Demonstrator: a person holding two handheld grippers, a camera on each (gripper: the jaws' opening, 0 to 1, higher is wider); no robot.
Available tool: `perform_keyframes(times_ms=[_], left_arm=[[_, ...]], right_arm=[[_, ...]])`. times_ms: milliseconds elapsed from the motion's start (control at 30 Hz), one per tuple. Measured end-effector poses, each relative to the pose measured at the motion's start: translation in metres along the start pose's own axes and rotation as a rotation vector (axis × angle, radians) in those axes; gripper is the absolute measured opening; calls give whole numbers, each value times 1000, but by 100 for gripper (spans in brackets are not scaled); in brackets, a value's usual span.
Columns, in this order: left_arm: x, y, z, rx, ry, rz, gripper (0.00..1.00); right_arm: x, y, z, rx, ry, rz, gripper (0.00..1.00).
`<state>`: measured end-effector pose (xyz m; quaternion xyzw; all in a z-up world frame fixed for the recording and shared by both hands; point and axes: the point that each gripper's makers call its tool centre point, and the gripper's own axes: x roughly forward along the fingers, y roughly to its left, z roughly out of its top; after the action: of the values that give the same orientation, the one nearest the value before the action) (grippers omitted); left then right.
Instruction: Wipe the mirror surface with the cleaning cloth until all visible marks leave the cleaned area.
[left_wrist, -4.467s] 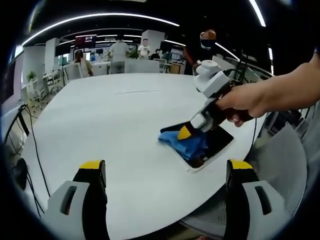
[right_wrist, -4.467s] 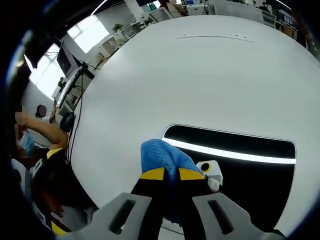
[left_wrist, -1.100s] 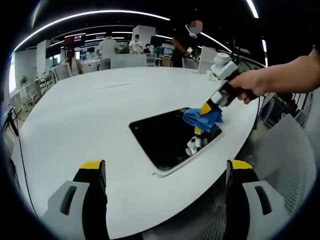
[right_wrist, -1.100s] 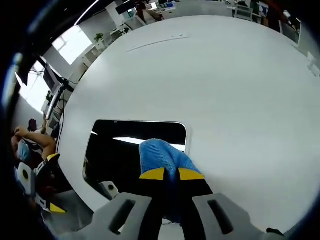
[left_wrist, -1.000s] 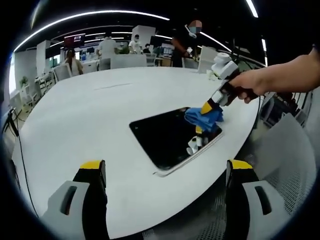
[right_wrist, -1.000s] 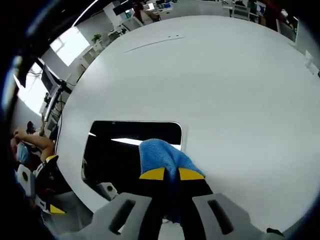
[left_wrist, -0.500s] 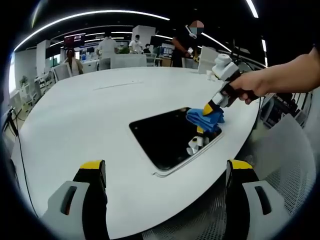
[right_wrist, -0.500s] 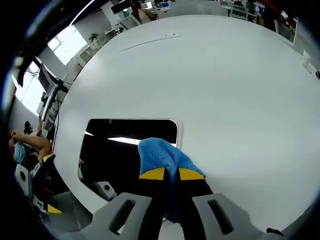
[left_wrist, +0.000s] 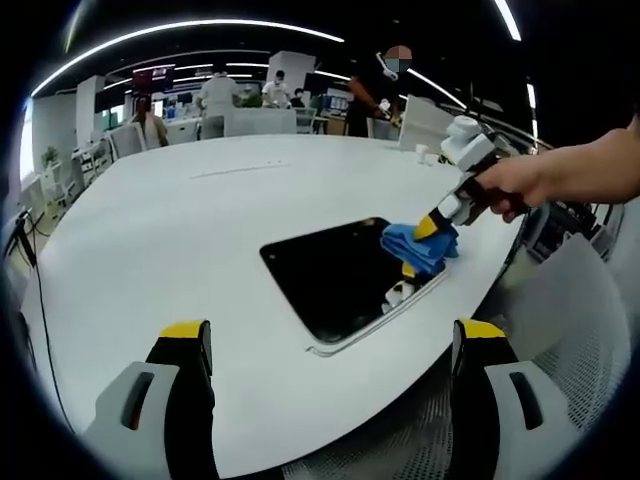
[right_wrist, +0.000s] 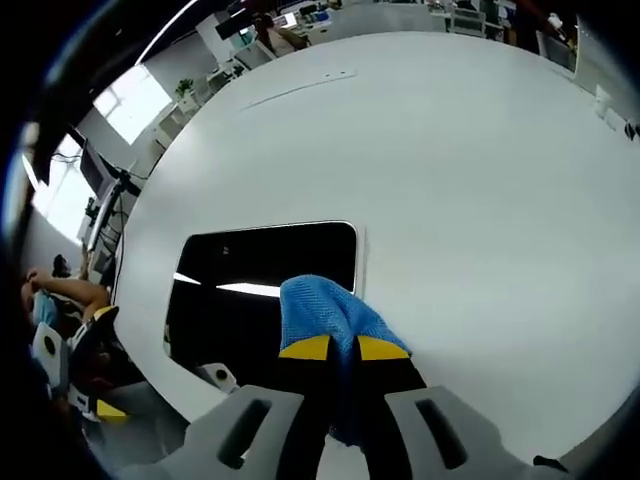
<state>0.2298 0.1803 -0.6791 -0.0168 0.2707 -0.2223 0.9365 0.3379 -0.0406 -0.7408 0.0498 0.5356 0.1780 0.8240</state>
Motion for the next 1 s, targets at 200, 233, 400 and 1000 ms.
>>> perform_keyframes(times_ms=[200, 233, 400, 1000], left_arm=[[1, -2, 0, 18, 4, -5, 99], [1, -2, 1, 14, 1, -7, 99], [1, -1, 1, 17, 0, -5, 99], [2, -4, 3, 20, -5, -28, 99]], right_arm=[[-5, 1, -8, 9, -7, -12, 3], [-5, 2, -10, 7, -8, -14, 3], [-8, 3, -14, 19, -6, -37, 3], [-14, 4, -29, 48, 4, -34, 2]])
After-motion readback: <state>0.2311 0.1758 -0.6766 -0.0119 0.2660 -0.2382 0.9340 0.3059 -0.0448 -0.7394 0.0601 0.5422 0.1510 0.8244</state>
